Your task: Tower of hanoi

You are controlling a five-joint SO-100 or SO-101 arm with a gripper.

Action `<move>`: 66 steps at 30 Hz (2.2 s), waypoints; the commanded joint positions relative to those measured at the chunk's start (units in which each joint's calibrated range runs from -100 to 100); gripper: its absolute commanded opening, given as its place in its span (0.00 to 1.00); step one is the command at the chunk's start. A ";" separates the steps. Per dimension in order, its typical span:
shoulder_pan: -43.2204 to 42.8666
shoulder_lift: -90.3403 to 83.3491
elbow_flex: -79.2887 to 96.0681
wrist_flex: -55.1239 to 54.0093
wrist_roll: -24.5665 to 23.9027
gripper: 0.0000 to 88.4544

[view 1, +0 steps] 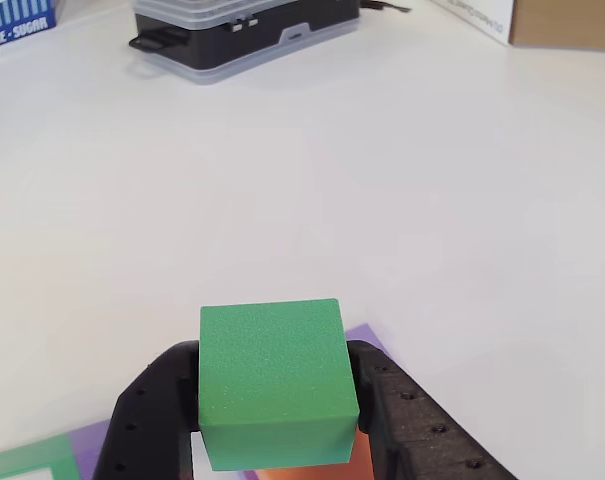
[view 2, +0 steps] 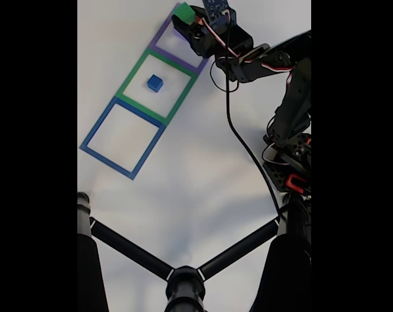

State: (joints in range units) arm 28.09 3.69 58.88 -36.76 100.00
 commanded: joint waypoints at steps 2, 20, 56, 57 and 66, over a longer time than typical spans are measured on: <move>-1.97 -16.19 -1.32 17.05 0.00 0.08; -7.84 -41.35 -52.11 112.00 0.00 0.07; -34.38 -46.00 -69.20 132.96 0.00 0.07; -34.91 -46.00 -69.01 132.80 0.00 0.07; -40.02 -47.20 -63.02 128.91 0.00 0.07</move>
State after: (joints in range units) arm -9.72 -41.14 -7.18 95.81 99.41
